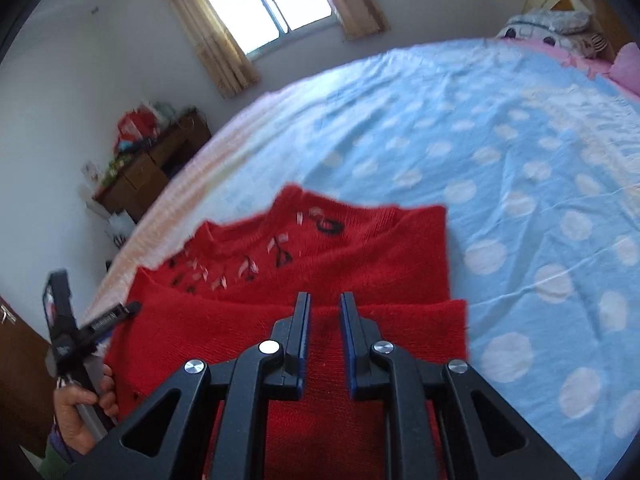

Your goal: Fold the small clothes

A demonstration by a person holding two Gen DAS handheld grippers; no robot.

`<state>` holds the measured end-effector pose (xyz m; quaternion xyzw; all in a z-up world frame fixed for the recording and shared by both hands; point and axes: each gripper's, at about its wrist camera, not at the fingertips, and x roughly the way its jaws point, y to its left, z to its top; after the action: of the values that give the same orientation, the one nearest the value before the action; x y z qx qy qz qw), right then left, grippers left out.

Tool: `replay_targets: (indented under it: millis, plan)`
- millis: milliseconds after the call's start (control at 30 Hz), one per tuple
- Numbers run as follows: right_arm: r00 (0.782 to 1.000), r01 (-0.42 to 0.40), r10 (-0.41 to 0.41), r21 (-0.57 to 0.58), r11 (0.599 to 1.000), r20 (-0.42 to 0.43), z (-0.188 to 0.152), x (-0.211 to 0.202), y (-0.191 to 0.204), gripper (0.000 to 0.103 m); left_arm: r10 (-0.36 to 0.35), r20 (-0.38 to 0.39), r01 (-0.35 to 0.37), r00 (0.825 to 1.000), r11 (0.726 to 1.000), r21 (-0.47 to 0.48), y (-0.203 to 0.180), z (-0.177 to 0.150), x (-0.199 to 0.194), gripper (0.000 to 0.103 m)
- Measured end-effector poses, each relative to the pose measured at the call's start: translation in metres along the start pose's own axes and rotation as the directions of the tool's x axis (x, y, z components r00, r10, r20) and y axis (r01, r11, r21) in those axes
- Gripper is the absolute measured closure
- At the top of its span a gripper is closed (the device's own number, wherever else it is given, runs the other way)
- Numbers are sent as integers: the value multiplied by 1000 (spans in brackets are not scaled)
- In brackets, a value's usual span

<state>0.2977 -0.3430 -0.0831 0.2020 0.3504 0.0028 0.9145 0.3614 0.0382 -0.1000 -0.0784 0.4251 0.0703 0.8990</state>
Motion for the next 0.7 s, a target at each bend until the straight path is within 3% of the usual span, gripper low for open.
replay_targets:
  millis: [67, 133, 200, 300, 467, 533, 633, 700]
  plan:
    - [998, 62, -62, -3, 998, 12, -3, -9, -5, 88, 0, 1, 0, 1000, 1000, 0, -1, 0, 1, 0]
    - [994, 104, -105, -23, 994, -30, -11, -5, -10, 88, 7, 2, -7, 1000, 1000, 7, -1, -1, 1, 0]
    - [989, 122, -124, -26, 992, -83, -20, 0, -15, 88, 8, 1, -8, 1000, 1000, 10, 1, 2, 1, 0]
    - [991, 118, -118, -12, 993, -61, -23, -17, -13, 88, -5, -6, 5, 1000, 1000, 16, 1, 1, -1, 0]
    - [991, 113, -110, -40, 993, 81, -29, -87, -2, 87, 11, 34, -15, 999, 994, 108, -2, -19, -32, 0]
    - [983, 136, -126, -70, 988, 133, -33, -114, 5, 79, 6, 52, -13, 999, 989, 144, -3, -27, -48, 0]
    - [955, 148, -127, -59, 987, 269, -41, -171, 13, 61, -17, 88, 1, 996, 984, 178, -3, -42, -78, 0]
    - [928, 135, -112, -39, 990, 356, -47, -203, 17, 55, -35, 106, 14, 994, 982, 191, -3, -49, -94, 0]
